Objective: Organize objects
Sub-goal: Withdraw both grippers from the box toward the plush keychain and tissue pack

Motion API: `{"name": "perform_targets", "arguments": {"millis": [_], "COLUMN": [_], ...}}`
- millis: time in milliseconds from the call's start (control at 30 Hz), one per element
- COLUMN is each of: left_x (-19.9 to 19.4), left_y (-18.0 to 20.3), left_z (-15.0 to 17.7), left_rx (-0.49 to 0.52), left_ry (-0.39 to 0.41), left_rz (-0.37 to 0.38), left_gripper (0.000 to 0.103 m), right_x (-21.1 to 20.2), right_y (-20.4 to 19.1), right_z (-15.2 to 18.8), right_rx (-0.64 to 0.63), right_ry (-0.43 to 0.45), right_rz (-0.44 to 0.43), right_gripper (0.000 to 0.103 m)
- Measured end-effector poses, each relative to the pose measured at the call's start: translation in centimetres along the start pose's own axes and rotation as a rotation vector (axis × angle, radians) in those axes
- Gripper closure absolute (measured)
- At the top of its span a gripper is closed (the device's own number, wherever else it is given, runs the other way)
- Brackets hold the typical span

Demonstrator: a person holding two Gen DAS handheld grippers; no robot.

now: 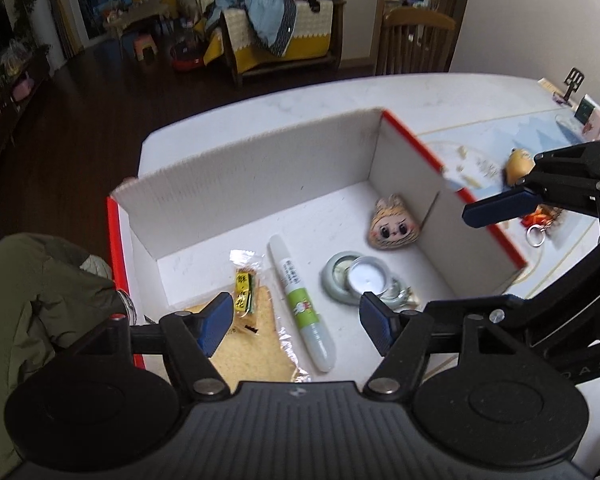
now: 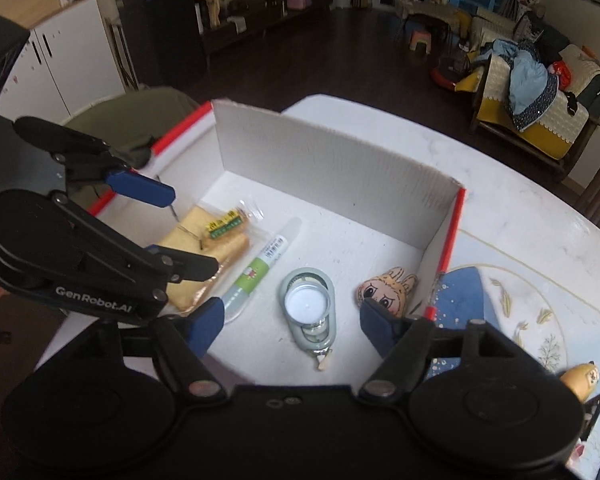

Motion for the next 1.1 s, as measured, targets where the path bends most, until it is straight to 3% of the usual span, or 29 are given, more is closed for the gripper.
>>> {"name": "perform_targets", "arguments": {"millis": [367, 733, 1033, 1100], "left_x": [-4.7, -5.9, -4.6, -3.9], "left_y": [3.7, 10.3, 16.3, 17.6], "left_z": [0.3, 1.3, 2.0, 2.2], "left_rx": [-0.037, -0.087, -0.146, -0.152], "left_ry": [0.109, 0.116, 0.081, 0.066], "left_rz": [0.019, 0.041, 0.094, 0.099], "left_gripper": [0.026, 0.019, 0.017, 0.008], "right_x": [-6.3, -10.8, -13.5, -13.8], "right_y": [1.6, 6.0, 10.8, 11.9], "right_z": [2.6, 8.2, 13.6, 15.0], "right_rx": [0.064, 0.107, 0.145, 0.158], "right_ry": [0.115, 0.164, 0.178, 0.167], "right_rz": [-0.053, -0.088, -0.058, -0.045], "right_gripper": [0.023, 0.004, 0.002, 0.002]}}
Point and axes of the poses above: each gripper's, at about its wrist camera, not at the fingertips, and x roughly the way its jaws point, y to its right, z to its underside, the point moved 2 cm from there along x, roughly the way its jaws point, and after that the axes turned 3 degrees about -z, right-handed, at the moved point
